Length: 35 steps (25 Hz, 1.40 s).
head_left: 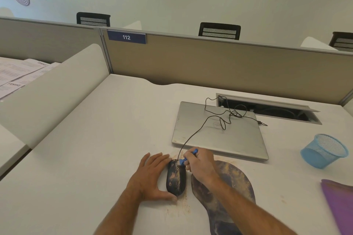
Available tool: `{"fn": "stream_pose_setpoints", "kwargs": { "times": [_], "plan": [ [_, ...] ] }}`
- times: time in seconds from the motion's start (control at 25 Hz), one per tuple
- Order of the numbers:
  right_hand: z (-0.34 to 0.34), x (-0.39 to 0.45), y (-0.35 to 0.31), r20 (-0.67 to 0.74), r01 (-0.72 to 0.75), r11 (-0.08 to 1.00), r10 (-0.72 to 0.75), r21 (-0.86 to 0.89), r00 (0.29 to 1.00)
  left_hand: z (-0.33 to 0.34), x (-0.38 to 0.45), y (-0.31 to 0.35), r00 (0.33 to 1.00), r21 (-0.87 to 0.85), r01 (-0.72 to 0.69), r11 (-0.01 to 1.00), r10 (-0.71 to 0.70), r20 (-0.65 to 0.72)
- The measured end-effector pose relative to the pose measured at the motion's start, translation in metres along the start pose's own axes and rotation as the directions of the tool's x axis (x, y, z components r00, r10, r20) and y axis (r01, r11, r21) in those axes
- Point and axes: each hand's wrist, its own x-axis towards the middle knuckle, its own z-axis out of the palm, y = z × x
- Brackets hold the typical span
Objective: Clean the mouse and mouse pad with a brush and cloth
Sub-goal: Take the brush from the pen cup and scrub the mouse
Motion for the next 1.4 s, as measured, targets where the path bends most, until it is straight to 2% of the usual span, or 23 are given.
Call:
{"fn": "stream_pose_setpoints", "kwargs": {
  "times": [0.16, 0.28, 0.44, 0.56, 0.72, 0.84, 0.92, 1.0, 1.08, 1.16, 1.28, 1.32, 1.4],
  "plan": [
    [0.001, -0.006, 0.001, -0.028, 0.049, 0.999, -0.049, 0.017, 0.998, 0.000, 0.000, -0.001, 1.000, 0.008, 0.011, 1.000, -0.011, 0.018],
    [0.002, -0.008, -0.001, 0.031, 0.049, 0.997, -0.047, -0.061, 0.998, 0.001, 0.000, 0.000, 1.000, 0.008, 0.010, 1.000, -0.010, 0.015],
    [0.003, -0.009, -0.004, -0.008, 0.082, 0.995, -0.083, -0.063, 0.997, 0.000, -0.001, 0.001, 1.000, -0.012, 0.018, 1.000, -0.018, 0.011],
    [0.003, -0.010, -0.006, 0.053, 0.089, 0.985, -0.082, -0.148, 0.995, -0.001, -0.001, 0.001, 1.000, -0.009, 0.017, 1.000, -0.017, 0.015],
    [-0.003, -0.013, -0.004, 0.012, 0.128, 0.989, -0.128, -0.074, 0.992, -0.002, 0.000, 0.002, 1.000, -0.016, 0.020, 1.000, -0.019, 0.010],
    [-0.004, -0.019, -0.002, 0.094, 0.159, 0.969, -0.144, -0.188, 0.985, -0.001, 0.000, 0.001, 1.000, -0.007, 0.017, 1.000, -0.017, 0.016],
    [-0.007, -0.023, 0.001, 0.133, 0.187, 0.970, -0.167, -0.157, 0.977, 0.000, 0.000, 0.001, 1.000, -0.016, 0.016, 1.000, -0.016, 0.012],
    [-0.013, -0.026, 0.004, 0.096, 0.203, 0.976, -0.195, -0.085, 0.976, -0.001, 0.000, 0.000, 1.000, -0.013, 0.017, 1.000, -0.017, 0.013],
    [-0.018, -0.030, 0.004, 0.084, 0.258, 0.962, -0.250, -0.095, 0.965, 0.001, 0.000, 0.000, 1.000, -0.015, 0.012, 1.000, -0.012, 0.001],
    [-0.023, -0.037, 0.006, 0.175, 0.385, 0.902, -0.354, -0.197, 0.919, 0.001, -0.001, 0.000, 1.000, -0.025, 0.003, 1.000, -0.003, -0.017],
    [-0.028, -0.050, 0.018, 0.456, 0.638, 0.661, -0.461, -0.395, 0.761, 0.001, -0.001, 0.001, 1.000, -0.021, -0.001, 1.000, 0.000, -0.027],
    [-0.031, -0.054, 0.021, 0.522, 0.702, 0.582, -0.482, -0.410, 0.704, 0.001, -0.001, 0.001, 1.000, -0.016, 0.000, 1.000, 0.000, -0.024],
    [-0.037, -0.062, 0.022, 0.590, 0.784, 0.506, -0.527, -0.360, 0.611, 0.000, -0.001, 0.001, 1.000, -0.012, 0.002, 1.000, -0.002, -0.017]
  ]
}}
